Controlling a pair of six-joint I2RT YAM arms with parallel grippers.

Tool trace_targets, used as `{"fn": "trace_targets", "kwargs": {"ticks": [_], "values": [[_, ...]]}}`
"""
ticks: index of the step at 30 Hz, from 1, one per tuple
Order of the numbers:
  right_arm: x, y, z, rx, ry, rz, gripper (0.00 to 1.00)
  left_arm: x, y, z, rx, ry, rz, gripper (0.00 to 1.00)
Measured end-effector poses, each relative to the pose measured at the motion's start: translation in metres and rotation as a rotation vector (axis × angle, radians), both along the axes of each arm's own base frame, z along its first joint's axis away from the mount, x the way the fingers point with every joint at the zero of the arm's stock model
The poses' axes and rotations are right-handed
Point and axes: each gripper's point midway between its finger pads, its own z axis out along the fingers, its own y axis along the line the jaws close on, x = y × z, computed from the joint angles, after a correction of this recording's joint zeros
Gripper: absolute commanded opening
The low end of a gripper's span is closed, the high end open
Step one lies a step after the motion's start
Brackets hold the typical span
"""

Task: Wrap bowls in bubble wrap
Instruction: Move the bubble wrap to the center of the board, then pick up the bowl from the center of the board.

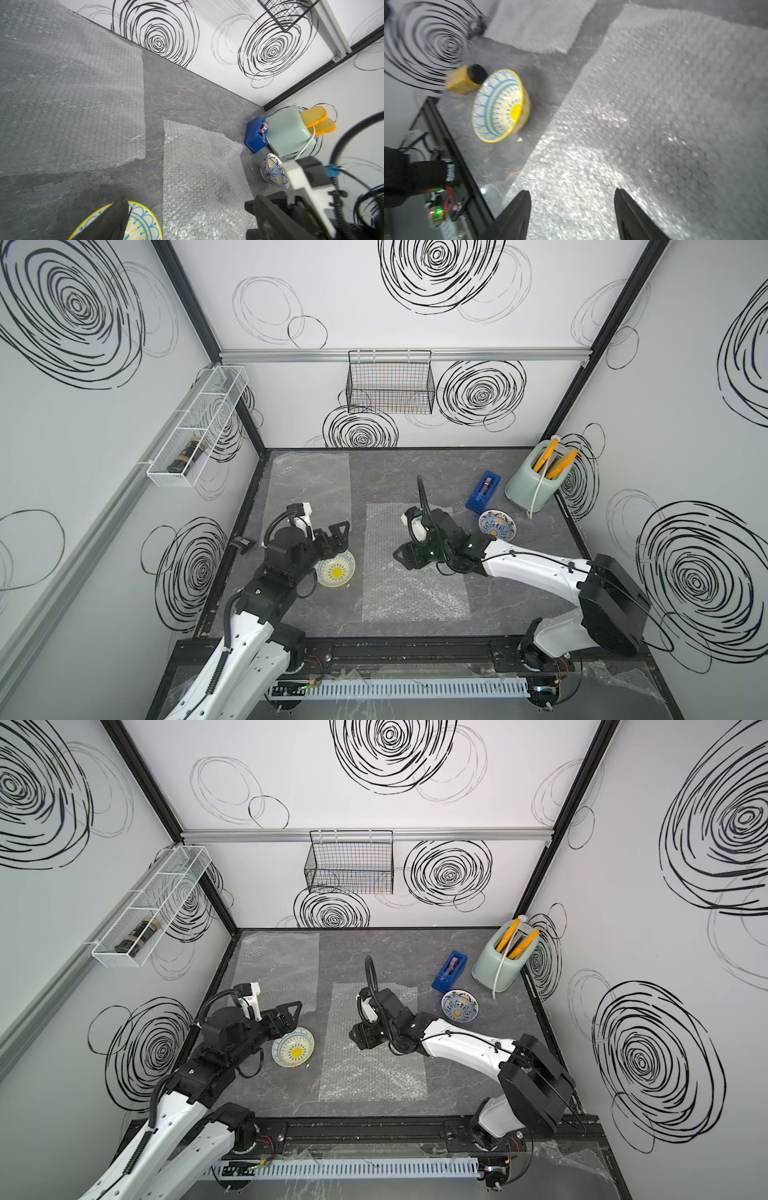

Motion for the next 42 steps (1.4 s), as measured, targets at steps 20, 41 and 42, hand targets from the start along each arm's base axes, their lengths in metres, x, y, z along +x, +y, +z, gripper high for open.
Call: {"fn": "trace_targets", "kwargs": {"ticks": [20,41,42], "values": [[0.001,0.143,-0.076,-0.007,0.228,0.197,0.36,-0.015,0.043,0.011,0.080,-0.029,0.197,0.96],[0.038,0.066,-0.040,-0.029,0.219,0.058,0.00,-0.017,0.044,0.011,0.084,-0.028,0.202,0.96],[0.051,0.050,-0.031,-0.016,0.207,0.022,0.00,-0.017,0.044,0.011,0.083,-0.027,0.199,0.97]]}}
